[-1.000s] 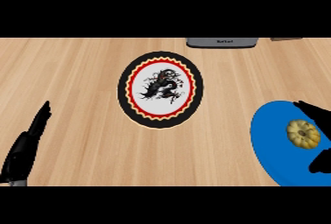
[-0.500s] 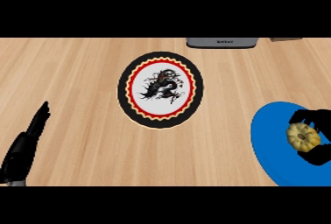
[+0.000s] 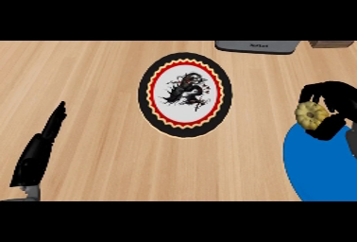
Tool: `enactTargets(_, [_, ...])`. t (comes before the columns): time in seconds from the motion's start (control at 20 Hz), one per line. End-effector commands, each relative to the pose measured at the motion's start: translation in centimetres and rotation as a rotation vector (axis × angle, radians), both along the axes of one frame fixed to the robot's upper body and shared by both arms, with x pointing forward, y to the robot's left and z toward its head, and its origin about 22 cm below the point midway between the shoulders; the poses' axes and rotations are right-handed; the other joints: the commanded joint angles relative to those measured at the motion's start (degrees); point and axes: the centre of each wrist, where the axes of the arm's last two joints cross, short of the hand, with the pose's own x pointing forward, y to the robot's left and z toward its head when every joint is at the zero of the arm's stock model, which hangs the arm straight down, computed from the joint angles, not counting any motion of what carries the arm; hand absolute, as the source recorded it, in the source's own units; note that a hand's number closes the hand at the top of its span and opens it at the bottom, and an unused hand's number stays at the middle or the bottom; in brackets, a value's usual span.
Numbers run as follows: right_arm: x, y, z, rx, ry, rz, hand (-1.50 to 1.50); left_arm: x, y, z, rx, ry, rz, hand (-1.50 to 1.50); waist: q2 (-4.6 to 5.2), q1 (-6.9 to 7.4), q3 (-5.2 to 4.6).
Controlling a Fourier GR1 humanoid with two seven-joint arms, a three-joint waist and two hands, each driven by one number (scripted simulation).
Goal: Pick the squash from the plate and place it in the plate
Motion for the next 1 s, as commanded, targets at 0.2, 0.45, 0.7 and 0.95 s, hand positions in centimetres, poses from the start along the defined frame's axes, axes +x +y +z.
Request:
enactTargets(0.2, [5.8, -0.1, 3.6, 0.076, -0.238, 0.071, 1.5, 0.5, -1.3, -0.5, 0.007, -0.006, -0.012, 0.0, 0.33, 0.8, 0.09])
enactTargets(0.45, [7.3, -0.6, 8.0, 0.151, -0.499, 0.116, 1.5, -0.1, -0.3, -1.0, 0.009, 0.001, 0.008, 0.0, -0.19, -0.45, 0.01])
enactTargets(0.7, [8.4, 1.6, 8.8, 0.335, -0.626, 0.317, 1.5, -0.4, 1.6, -1.0, 0.022, 0.035, 0.028, 0.0, -0.78, -2.29, -0.08])
enactTargets(0.95, [9.9, 4.6, 11.5, 0.474, -0.546, 0.478, 1.5, -1.2, 0.4, -2.0, -0.008, 0.034, 0.054, 0.0, -1.12, -3.04, -0.15])
